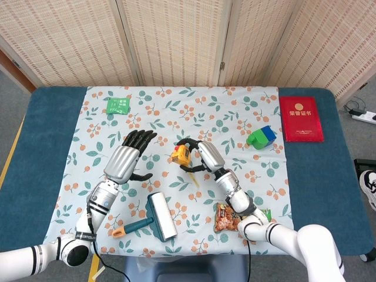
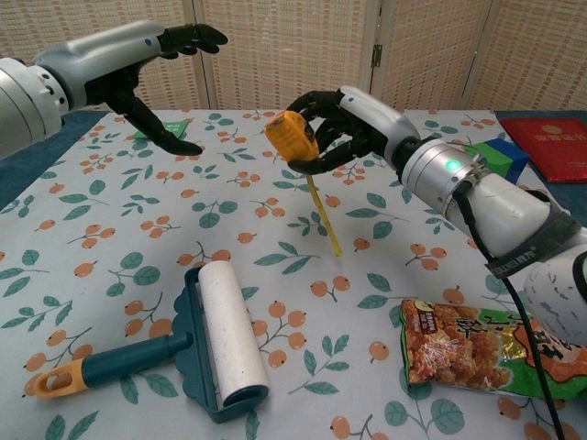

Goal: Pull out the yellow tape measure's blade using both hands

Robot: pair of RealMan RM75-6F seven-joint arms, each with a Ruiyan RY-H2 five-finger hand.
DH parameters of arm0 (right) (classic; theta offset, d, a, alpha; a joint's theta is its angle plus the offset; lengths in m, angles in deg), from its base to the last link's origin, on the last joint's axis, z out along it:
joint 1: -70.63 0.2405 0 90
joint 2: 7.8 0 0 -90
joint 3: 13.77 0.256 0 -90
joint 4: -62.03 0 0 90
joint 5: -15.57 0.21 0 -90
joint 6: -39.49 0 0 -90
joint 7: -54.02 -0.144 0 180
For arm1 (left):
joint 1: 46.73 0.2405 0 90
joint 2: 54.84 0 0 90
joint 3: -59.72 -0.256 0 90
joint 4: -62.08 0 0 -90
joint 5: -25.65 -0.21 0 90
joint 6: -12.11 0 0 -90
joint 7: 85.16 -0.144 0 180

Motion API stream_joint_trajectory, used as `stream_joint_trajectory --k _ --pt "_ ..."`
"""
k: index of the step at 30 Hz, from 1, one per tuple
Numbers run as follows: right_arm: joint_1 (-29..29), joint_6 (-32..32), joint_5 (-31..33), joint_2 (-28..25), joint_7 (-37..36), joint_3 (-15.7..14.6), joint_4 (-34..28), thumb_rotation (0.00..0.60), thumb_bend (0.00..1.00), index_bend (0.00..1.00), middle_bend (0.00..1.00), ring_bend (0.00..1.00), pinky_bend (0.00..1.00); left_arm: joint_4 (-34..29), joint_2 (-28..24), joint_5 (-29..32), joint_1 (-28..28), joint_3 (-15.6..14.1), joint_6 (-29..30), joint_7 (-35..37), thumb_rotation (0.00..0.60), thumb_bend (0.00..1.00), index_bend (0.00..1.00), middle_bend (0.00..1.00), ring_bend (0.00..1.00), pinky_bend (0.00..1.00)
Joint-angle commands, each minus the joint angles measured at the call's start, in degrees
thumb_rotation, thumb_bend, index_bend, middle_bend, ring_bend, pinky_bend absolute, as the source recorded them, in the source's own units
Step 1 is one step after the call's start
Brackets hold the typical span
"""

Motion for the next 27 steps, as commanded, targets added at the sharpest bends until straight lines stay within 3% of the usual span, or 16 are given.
stream_joint_trajectory --k 1,8,27 --pt "1.03 1.24 -0.84 1.96 -3.07 -0.18 2.52 0.600 0.41 0.57 0.53 0.52 0.35 0.53 0.76 0.92 -0.74 0.20 -0.24 -0.38 0.600 0.19 0.02 0.09 0.06 0.01" --pt "3.07 0.52 -1.23 4.17 -4.99 -0.75 7.15 0.600 0.41 0.57 0.53 0.52 0.35 2.77 3.90 2.59 -3.65 1.22 -0.07 -0.92 0.600 0.20 0.02 0.09 0.06 0.01" --pt "4.72 -0.40 0.06 5.77 -2.65 -1.01 8.06 0.600 0.41 0.57 0.53 0.52 0.35 7.77 8.90 4.86 -7.07 1.18 1.59 -1.60 0.600 0.21 0.03 0.09 0.07 0.01"
